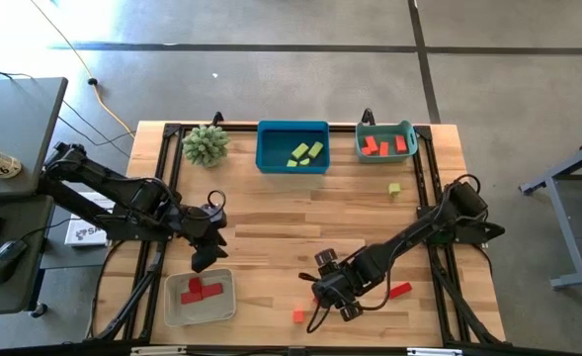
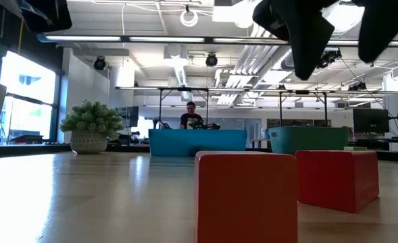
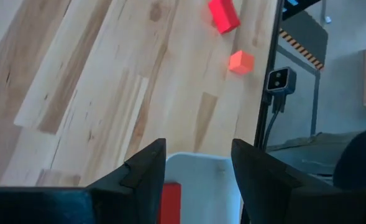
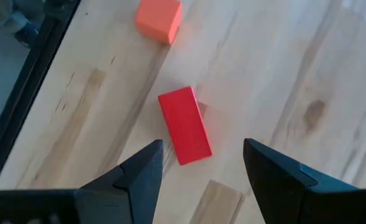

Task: Sort & place blocks by color
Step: Put the red block into the gray bin

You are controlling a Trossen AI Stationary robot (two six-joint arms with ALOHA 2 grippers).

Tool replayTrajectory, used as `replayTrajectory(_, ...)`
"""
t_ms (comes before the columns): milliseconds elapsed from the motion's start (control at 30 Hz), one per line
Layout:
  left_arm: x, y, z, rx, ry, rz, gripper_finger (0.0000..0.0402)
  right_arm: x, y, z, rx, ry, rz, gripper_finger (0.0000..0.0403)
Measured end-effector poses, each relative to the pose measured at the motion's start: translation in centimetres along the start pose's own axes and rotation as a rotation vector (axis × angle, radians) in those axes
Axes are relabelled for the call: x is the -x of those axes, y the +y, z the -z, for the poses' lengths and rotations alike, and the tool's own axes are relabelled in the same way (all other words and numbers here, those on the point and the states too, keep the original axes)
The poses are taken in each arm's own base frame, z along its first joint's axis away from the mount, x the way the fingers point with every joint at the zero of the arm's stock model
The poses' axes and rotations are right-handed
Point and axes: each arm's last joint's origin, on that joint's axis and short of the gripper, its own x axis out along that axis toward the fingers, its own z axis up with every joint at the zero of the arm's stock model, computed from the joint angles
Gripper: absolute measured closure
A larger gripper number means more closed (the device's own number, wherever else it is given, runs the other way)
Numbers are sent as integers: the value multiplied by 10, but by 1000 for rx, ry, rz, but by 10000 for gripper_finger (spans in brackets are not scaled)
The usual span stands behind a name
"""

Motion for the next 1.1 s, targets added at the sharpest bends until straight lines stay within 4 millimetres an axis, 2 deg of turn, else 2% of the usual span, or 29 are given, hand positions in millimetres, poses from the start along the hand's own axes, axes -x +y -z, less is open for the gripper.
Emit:
replayTrajectory(433,-15,1,4,70,37,-105,170,-39,0,23,103,-54,-4,192)
replayTrajectory(800,-27,0,3,85,67,-132,168,-58,-1,41,111,-65,-8,192)
replayTrajectory(1100,-27,-1,1,88,46,-116,167,-65,-1,44,107,-116,-33,192)
